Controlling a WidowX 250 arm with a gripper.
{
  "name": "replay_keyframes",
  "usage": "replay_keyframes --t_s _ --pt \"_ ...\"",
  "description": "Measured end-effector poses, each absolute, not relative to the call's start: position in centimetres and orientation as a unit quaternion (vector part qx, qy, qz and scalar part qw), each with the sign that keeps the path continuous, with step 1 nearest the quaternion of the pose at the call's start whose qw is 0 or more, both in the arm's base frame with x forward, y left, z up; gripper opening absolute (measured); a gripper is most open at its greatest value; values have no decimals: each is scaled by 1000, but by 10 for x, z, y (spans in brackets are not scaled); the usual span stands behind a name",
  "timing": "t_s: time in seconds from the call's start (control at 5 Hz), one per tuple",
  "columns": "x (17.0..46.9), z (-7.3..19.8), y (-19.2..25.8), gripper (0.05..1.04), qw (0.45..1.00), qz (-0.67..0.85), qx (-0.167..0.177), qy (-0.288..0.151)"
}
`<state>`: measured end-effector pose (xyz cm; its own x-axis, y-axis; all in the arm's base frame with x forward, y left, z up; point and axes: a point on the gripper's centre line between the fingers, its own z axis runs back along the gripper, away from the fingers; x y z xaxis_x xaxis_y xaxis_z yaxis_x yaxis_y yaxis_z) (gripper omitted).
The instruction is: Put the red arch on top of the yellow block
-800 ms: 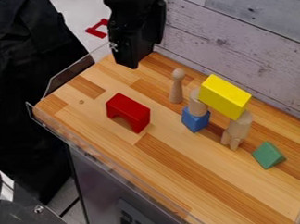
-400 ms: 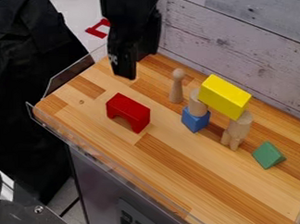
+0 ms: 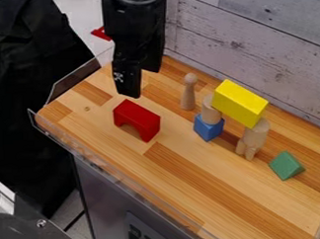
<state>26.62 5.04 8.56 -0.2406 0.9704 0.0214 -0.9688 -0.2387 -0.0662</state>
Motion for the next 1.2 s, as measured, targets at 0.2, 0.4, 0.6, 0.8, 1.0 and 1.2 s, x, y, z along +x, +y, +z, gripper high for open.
replay_keyframes --t_s 0.2,0.4,0.6,0.8,1.0,1.2 --pt "272 73 59 999 624 781 -27 -21" --pt "276 51 67 999 637 770 -35 13" --pt "274 39 68 999 642 765 -34 33" --pt "274 30 70 999 648 761 -23 41" --pt "271 28 69 999 649 759 -16 50" --pt "269 27 71 999 647 761 -3 49"
